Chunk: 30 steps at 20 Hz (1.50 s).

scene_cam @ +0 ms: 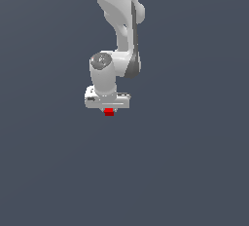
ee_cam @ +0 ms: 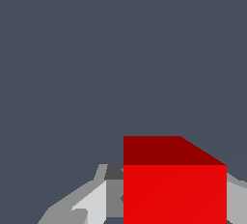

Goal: Pick up the red cube and move it to a goal position.

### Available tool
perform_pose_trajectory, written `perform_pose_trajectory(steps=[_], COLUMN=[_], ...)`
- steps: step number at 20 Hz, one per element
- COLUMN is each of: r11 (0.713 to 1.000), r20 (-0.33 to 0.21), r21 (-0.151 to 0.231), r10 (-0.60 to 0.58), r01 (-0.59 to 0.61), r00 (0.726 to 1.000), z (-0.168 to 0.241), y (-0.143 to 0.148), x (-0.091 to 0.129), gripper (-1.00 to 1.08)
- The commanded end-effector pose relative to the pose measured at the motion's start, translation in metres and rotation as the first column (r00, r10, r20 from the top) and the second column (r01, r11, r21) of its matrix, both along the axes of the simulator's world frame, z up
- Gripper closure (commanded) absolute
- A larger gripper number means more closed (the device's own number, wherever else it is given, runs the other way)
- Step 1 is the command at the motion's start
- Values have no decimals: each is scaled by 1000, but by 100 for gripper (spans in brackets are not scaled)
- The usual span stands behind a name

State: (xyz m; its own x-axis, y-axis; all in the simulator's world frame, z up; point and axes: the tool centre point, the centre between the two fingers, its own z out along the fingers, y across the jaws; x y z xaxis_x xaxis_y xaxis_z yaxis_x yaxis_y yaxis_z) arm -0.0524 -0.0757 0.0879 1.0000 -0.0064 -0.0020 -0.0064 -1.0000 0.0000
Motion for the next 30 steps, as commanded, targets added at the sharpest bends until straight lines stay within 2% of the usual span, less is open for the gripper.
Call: perform_pose_trajectory(steps=[1, 21, 30], r11=[1000, 1000, 1000], r20=[1, 2, 2], r21=[0, -1, -1], r10=[0, 0, 0], r01=[0, 0, 0], r00=[1000, 1000, 1000], z=[23, 243, 313], y=[1, 14, 18], x=[-3, -27, -32], gripper=[108, 108, 108])
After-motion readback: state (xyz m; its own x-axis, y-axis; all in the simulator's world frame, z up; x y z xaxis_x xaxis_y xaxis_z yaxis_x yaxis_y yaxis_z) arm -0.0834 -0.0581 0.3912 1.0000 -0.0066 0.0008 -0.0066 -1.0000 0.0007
